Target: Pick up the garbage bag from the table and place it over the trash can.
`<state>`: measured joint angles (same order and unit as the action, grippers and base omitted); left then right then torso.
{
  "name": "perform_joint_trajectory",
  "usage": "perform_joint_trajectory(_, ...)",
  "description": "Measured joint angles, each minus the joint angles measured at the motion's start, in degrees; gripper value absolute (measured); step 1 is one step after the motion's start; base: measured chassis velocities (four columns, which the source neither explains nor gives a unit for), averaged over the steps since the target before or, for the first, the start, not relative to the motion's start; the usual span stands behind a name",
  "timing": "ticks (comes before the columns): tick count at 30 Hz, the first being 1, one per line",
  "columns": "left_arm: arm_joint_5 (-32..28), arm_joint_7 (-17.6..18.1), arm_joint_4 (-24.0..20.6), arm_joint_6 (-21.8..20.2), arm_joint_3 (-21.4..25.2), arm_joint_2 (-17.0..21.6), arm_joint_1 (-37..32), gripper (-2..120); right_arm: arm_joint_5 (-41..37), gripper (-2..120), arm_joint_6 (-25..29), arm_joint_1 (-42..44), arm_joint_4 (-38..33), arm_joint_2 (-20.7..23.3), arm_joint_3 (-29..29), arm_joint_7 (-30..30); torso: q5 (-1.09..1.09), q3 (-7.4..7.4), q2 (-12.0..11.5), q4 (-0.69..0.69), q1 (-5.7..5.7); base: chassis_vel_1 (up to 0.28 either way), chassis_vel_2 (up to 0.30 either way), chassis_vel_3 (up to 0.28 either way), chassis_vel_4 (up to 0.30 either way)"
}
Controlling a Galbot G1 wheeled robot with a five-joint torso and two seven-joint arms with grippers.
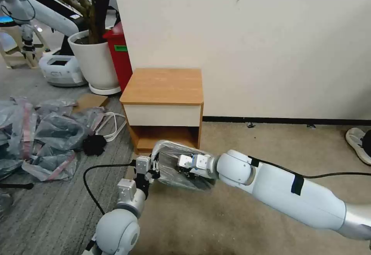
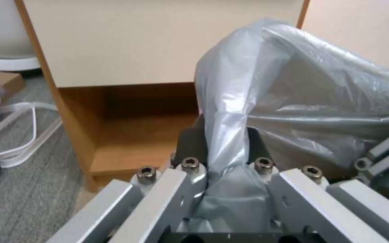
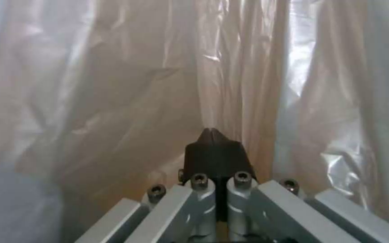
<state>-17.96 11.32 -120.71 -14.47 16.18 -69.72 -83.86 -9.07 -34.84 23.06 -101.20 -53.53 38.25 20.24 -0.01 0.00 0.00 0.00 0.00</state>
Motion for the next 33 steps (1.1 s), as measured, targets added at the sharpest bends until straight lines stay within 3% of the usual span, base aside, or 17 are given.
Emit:
perform_joint_trajectory(14, -0.25, 0.21, -0.03, -0.01, -0.06, -0.34, 0.23, 6, 0.57, 0, -4.56, -0.43, 2.41, -2.74, 1.86, -2.71, 0.01, 0.00, 0.00, 0.00, 0.00, 0.000, 0.000, 0.000, 0.000)
perform_joint_trajectory(33, -1.60, 0.33, -0.63, -0.07, 0.32, 0.01, -0.02, 6, 0.45, 0, -4.76, -2.17, 9.10, -8.35, 4.29, -4.11, 0.00, 0.00, 0.00, 0.00, 0.00, 0.000, 0.000, 0.000, 0.000)
